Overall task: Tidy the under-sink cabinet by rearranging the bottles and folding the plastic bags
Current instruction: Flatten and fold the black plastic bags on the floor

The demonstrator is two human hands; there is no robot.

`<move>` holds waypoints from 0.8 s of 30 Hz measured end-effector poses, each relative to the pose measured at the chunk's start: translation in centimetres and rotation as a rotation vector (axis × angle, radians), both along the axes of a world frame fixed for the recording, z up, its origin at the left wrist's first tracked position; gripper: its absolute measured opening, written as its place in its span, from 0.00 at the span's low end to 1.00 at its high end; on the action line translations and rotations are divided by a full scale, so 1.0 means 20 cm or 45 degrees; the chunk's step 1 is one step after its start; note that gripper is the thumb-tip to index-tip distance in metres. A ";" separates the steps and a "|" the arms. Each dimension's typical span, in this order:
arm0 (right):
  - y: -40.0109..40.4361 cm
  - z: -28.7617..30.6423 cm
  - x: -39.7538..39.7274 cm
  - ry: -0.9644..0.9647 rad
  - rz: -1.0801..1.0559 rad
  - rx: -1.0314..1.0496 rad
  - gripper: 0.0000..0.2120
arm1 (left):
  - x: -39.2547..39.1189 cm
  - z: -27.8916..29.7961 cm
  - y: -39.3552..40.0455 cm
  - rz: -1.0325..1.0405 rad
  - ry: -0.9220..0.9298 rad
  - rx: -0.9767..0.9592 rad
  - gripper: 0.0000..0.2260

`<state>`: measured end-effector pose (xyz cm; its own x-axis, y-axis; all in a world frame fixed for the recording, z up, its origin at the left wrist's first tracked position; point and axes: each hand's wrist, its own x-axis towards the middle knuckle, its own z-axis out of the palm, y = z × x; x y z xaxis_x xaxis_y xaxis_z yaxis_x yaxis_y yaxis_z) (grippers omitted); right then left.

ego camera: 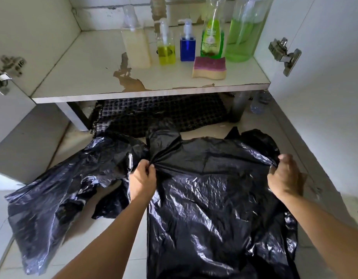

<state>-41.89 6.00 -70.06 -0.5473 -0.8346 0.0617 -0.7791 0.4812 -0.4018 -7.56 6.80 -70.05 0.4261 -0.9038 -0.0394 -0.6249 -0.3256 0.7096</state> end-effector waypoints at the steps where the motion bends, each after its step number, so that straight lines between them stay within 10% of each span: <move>1: -0.01 0.00 0.01 -0.030 0.016 -0.049 0.14 | 0.01 0.00 0.01 0.037 -0.029 -0.019 0.06; 11: 0.01 -0.12 0.18 0.319 0.467 0.695 0.29 | 0.08 -0.09 0.06 -0.060 -0.325 0.669 0.26; 19: 0.08 -0.13 0.17 0.368 0.469 1.036 0.29 | 0.09 -0.07 0.03 -0.154 -0.345 0.746 0.26; 24: -0.02 0.07 0.35 0.367 0.593 0.687 0.24 | 0.09 0.14 -0.04 -0.537 -0.446 0.931 0.18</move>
<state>-34.86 5.51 -68.66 -0.1562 -0.9301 -0.3325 -0.9877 0.1497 0.0452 -5.70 6.07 -67.30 0.1619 -0.7881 -0.5939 -0.9348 -0.3152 0.1635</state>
